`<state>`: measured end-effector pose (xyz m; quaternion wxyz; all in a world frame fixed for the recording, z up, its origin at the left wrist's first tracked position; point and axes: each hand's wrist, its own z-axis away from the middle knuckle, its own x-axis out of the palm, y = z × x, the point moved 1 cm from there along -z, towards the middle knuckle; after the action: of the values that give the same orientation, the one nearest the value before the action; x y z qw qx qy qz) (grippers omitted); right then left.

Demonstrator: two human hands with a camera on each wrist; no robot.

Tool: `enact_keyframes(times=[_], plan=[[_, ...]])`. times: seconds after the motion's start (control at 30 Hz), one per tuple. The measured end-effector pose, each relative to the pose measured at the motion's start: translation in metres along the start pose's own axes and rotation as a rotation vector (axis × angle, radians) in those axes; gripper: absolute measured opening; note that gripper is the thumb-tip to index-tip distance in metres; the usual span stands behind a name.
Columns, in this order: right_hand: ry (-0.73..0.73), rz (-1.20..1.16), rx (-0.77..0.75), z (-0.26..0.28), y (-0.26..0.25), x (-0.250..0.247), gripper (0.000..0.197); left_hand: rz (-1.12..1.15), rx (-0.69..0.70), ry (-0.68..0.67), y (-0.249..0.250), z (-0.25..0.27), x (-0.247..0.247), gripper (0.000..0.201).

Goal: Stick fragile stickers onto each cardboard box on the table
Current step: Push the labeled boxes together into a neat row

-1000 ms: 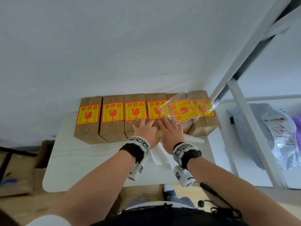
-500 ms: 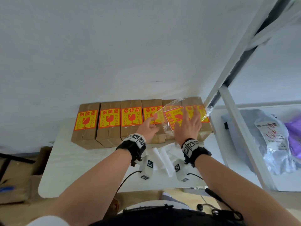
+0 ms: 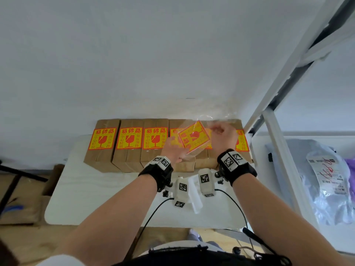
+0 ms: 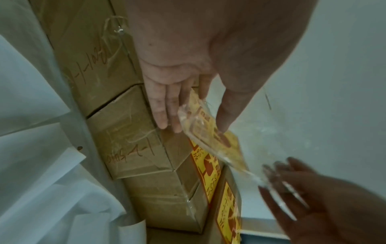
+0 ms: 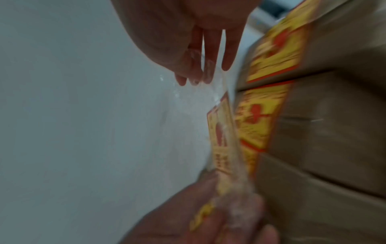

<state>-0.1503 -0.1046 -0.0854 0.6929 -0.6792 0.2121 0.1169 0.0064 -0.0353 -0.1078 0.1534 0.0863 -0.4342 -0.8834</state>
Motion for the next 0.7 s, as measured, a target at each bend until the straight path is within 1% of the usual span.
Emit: enact_keyframes(times=[0.03,0.07,0.1,0.13,0.2,0.27,0.3,0.33,0.43,0.5,0.57,0.6,0.7], plan=[[-0.015,-0.050,-0.062,-0.001,-0.013,0.004,0.022,0.068,-0.006,0.016,0.002,0.001,-0.005,0.089],[-0.042,-0.106,-0.121,-0.002,-0.025,0.010,0.024,0.133,0.000,0.033,0.002,0.000,-0.011,0.106],[-0.079,-0.166,-0.167,-0.003,-0.036,0.015,0.028,0.146,0.005,0.056,0.004,0.002,-0.018,0.120],[-0.116,-0.222,-0.197,-0.003,-0.048,0.021,0.032,0.109,0.037,0.105,0.005,0.001,-0.029,0.128],[-0.200,-0.305,-0.242,-0.003,-0.070,0.033,0.041,-0.054,0.123,0.280,0.007,0.007,-0.052,0.132],[-0.276,-0.344,-0.290,0.001,-0.090,0.049,0.044,-0.120,0.226,0.398,0.012,0.014,-0.080,0.133],[-0.307,-0.355,-0.311,0.004,-0.099,0.058,0.044,-0.138,0.264,0.424,0.016,0.020,-0.096,0.128],[-0.334,-0.365,-0.330,0.008,-0.107,0.069,0.043,-0.146,0.298,0.436,0.020,0.022,-0.112,0.117],[-0.419,-0.390,-0.375,0.027,-0.133,0.107,0.040,-0.045,0.302,0.417,0.032,0.031,-0.162,0.073],[-0.454,-0.369,-0.404,0.046,-0.151,0.138,0.039,0.005,0.309,0.446,0.036,0.034,-0.200,0.038],[-0.457,-0.290,-0.434,0.066,-0.166,0.171,0.038,0.069,0.304,0.468,0.037,0.036,-0.239,0.014],[-0.463,-0.240,-0.450,0.076,-0.173,0.187,0.036,0.095,0.307,0.482,0.036,0.037,-0.259,0.009],[-0.484,-0.076,-0.491,0.102,-0.188,0.230,0.027,0.089,0.302,0.567,0.033,0.039,-0.320,0.021]])
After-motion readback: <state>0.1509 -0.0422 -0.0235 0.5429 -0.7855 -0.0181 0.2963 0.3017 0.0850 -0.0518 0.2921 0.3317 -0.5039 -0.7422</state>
